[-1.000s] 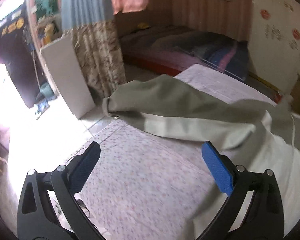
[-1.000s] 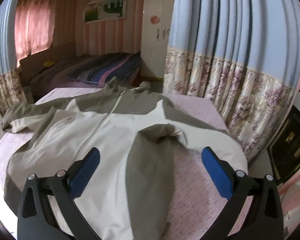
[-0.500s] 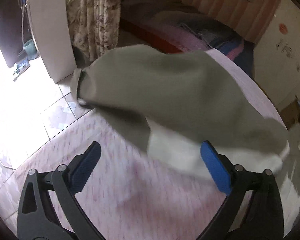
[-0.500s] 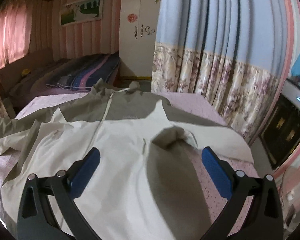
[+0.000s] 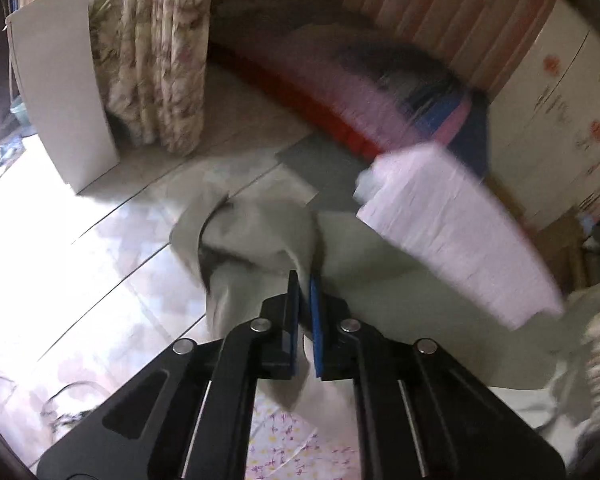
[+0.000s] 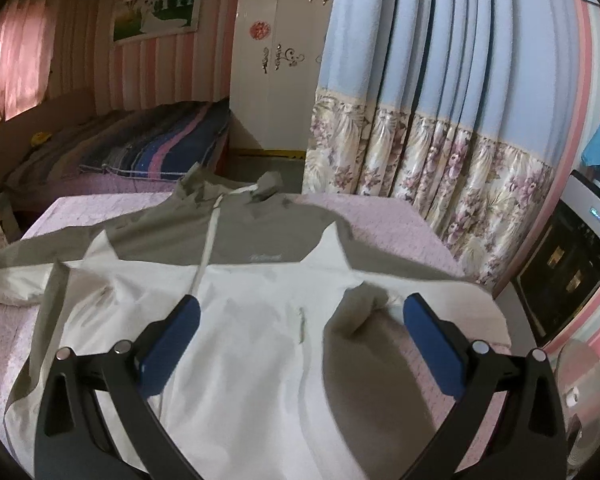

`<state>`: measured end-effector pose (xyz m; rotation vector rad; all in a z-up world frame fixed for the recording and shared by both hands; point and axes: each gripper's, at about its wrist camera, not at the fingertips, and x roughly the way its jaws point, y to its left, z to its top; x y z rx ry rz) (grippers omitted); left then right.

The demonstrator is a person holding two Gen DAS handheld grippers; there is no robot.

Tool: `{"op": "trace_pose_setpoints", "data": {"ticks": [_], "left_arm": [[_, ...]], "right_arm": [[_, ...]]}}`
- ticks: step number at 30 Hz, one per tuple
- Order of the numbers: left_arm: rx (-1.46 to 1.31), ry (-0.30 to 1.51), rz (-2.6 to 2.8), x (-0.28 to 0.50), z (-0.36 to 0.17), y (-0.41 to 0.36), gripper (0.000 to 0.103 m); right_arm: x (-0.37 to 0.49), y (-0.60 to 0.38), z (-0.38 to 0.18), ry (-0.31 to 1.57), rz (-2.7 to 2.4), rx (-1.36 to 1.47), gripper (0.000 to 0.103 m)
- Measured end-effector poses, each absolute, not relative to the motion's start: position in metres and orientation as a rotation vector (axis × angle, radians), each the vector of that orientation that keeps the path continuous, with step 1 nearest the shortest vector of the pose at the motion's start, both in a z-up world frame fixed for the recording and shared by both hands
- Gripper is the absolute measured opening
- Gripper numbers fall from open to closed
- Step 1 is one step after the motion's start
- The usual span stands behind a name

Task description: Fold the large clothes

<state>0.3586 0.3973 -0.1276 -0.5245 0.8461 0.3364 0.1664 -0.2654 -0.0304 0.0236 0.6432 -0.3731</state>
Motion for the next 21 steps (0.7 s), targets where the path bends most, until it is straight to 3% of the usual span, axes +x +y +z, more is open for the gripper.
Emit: {"op": "trace_pose_setpoints", "data": {"ticks": [2,3,5,6,11,20,21], "left_arm": [[-0.523,0.835,0.32,0.356,-0.119,0.406,0.016],[-0.501,0.853,0.351,0.355,-0.122,0.409,0.028],[-0.451,0.863,0.519,0.341,-0.13,0.416,0.066],[-0.443,0.867,0.569,0.332,-0.136,0.42,0.097],[-0.631,0.948,0.572,0.309,-0.177,0.437,0.1],[-0.931,1.101,0.416,0.373,-0.242,0.428,0.1],[-0.97,1.094,0.415,0.379,-0.244,0.431,0.096]], "right_arm": [[0.168,-0.27,-0.026,0.629,-0.369,0.03,0.102],[0.167,-0.272,-0.024,0.626,-0.367,0.027,0.102],[0.168,-0.276,-0.025,0.625,-0.369,0.018,0.102],[0.168,-0.279,-0.026,0.63,-0.37,0.015,0.102],[0.172,-0.299,-0.032,0.656,-0.373,0.022,0.102],[0.164,-0.314,-0.036,0.652,-0.38,0.039,0.102],[0.161,-0.317,-0.036,0.65,-0.385,0.05,0.102]]}}
